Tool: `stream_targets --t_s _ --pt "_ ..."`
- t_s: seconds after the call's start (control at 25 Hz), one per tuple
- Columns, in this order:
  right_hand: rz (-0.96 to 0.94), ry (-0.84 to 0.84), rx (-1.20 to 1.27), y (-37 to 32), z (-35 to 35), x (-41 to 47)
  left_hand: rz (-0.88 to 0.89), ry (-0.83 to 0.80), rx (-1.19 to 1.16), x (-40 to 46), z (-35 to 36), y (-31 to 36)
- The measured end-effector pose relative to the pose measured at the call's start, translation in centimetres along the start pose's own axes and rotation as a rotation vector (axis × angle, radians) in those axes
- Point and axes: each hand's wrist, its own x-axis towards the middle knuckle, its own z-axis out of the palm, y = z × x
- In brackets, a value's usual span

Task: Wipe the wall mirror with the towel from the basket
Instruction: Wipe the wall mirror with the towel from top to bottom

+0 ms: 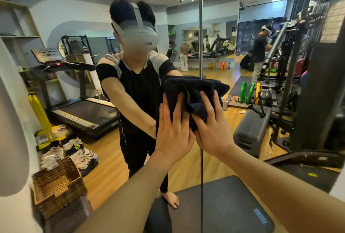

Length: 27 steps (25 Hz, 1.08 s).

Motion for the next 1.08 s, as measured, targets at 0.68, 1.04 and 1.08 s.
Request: stream_targets --t_s 0.68,1.04,1.08 --pt "0.15 -0.13 0.07 -12.7 2.7 -1.0 0.078 -0.314 0.094 -8.0 -4.4 -8.1" --pt "0.111 -0.068 0.187 -29.6 7.1 3.3 0.013 -0.231 0.219 -16.2 -12.6 -22.3" --pt "0.109 -0.061 0.197 -31.3 7.5 3.8 0.027 -0.237 0.236 -17.1 -13.3 -23.9"
